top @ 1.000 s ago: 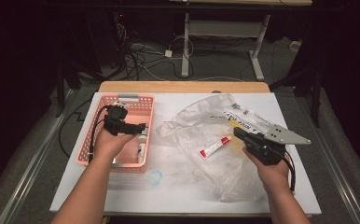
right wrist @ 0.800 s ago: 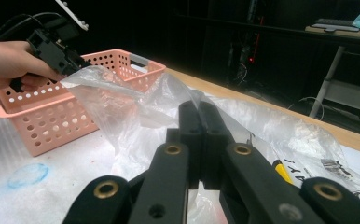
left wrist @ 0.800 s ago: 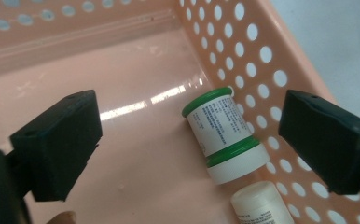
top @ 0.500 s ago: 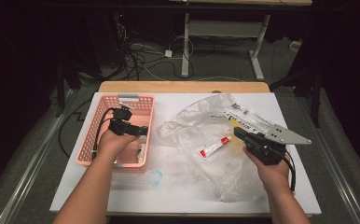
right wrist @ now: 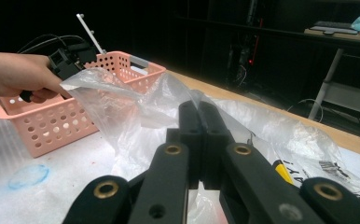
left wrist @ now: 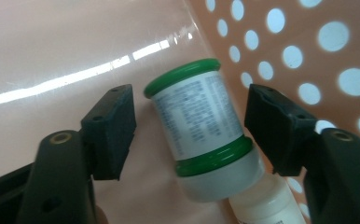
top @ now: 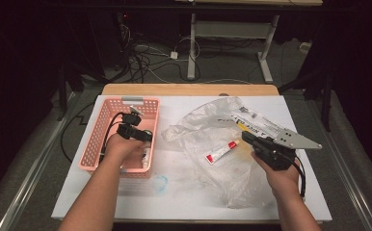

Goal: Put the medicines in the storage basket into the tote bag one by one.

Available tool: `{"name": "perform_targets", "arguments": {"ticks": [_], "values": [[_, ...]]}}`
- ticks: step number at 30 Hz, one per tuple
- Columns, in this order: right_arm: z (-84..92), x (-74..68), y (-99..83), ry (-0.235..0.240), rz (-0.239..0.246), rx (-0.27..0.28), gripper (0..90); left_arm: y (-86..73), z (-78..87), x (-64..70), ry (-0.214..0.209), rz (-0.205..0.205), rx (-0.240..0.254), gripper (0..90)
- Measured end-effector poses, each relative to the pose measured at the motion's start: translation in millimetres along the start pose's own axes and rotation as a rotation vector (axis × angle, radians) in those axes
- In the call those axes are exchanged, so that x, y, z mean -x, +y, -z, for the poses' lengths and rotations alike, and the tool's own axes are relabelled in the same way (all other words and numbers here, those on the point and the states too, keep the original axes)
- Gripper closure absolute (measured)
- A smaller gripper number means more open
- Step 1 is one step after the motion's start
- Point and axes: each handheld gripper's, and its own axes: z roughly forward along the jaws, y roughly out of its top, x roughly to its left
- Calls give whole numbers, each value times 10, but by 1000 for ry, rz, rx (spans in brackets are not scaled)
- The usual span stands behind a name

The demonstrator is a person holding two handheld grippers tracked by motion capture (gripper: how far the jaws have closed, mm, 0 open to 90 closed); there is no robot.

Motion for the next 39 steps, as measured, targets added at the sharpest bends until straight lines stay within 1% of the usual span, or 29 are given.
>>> {"name": "perform_targets", "arguments": {"ticks": [2,5,7,14,19,21,24,25,29,30,33,35,39], "values": [[-4,-3,0,-2,2,1,900,1,-12,10,14,2,-8,365],[-4,-7,0,-1,1,0,900,0,-28,5,21,10,-22,407],[-5,-5,-1,-1,3,1,900,-2,-38,9,38,4,-36,441],[1,-6,0,-2,2,0,900,-6,-31,21,75,-19,-46,528],[4,-6,2,-3,2,1,900,-14,-16,34,96,-21,-45,535],[6,-5,3,-5,-1,4,900,-19,16,31,98,-22,-35,536],[9,2,2,-6,-1,6,900,-37,111,35,92,-21,-1,535],[9,4,2,-5,2,5,900,-47,146,41,85,-21,12,536],[2,-8,6,-5,2,4,900,-85,276,103,75,-39,55,536],[0,-8,5,-5,10,5,900,-95,305,118,73,-47,61,536],[1,-21,6,-1,9,1,900,-134,368,160,71,-60,70,536],[2,-20,8,-1,15,4,900,-168,407,180,63,-63,84,536],[3,-17,5,-4,9,3,900,-250,490,226,54,-73,117,536]]}}
